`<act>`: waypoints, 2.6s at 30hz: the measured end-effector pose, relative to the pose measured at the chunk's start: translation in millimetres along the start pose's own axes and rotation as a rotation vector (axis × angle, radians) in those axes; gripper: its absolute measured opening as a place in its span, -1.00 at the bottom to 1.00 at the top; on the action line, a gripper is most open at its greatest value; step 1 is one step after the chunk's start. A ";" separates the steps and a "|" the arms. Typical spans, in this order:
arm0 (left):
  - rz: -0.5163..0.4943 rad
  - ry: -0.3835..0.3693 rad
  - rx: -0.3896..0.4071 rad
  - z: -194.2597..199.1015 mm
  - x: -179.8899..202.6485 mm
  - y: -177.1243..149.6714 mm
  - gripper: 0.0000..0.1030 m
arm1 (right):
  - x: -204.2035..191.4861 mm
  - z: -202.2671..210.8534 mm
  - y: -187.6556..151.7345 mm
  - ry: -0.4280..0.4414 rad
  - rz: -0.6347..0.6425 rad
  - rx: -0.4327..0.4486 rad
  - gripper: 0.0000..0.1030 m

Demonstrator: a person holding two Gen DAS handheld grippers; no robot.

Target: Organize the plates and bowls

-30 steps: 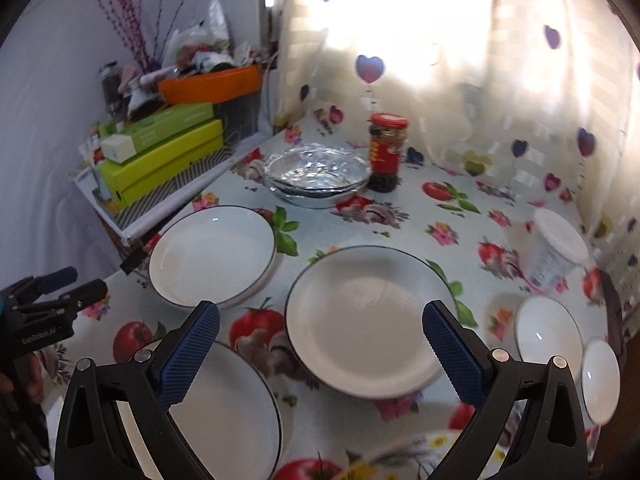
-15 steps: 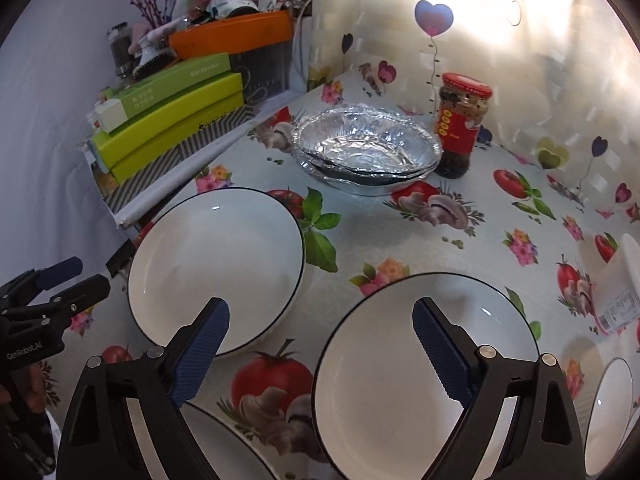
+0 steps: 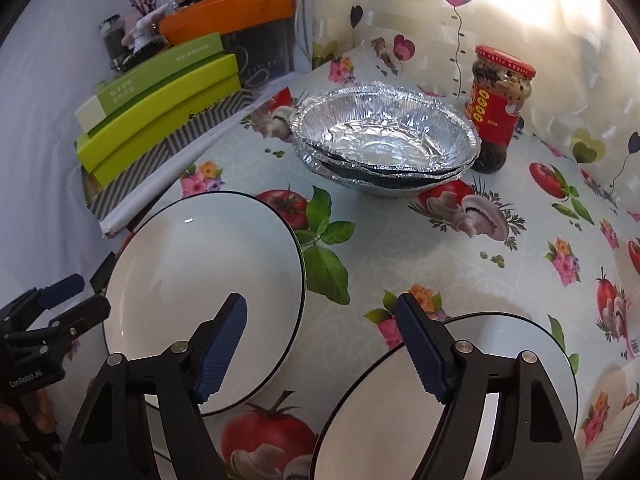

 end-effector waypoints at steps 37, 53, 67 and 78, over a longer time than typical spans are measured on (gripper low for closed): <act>0.010 -0.002 -0.048 -26.3 8.8 -9.0 -0.61 | -16.1 -26.9 -8.9 0.040 0.044 -0.038 -0.69; 0.001 -0.002 -0.040 -13.6 14.1 -7.6 -0.61 | -17.9 -11.4 -10.9 0.028 0.035 -0.037 -0.70; 0.010 -0.026 -0.007 24.4 20.6 2.6 -0.61 | -23.6 35.6 -2.5 0.032 0.012 -0.009 -0.70; -0.006 -0.060 0.008 54.9 30.7 -1.8 -0.61 | -23.5 78.2 -17.3 0.026 -0.016 0.008 -0.70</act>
Point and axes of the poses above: each gripper's, at about its wrist camera, not at the fingertips, and z roughly against the way its jaws point, x to its right, y to its top, the point moved 5 cm from there along -z, roughly the way its jaws point, and after that the axes turned 14 degrees about x, right-handed, at the moved point
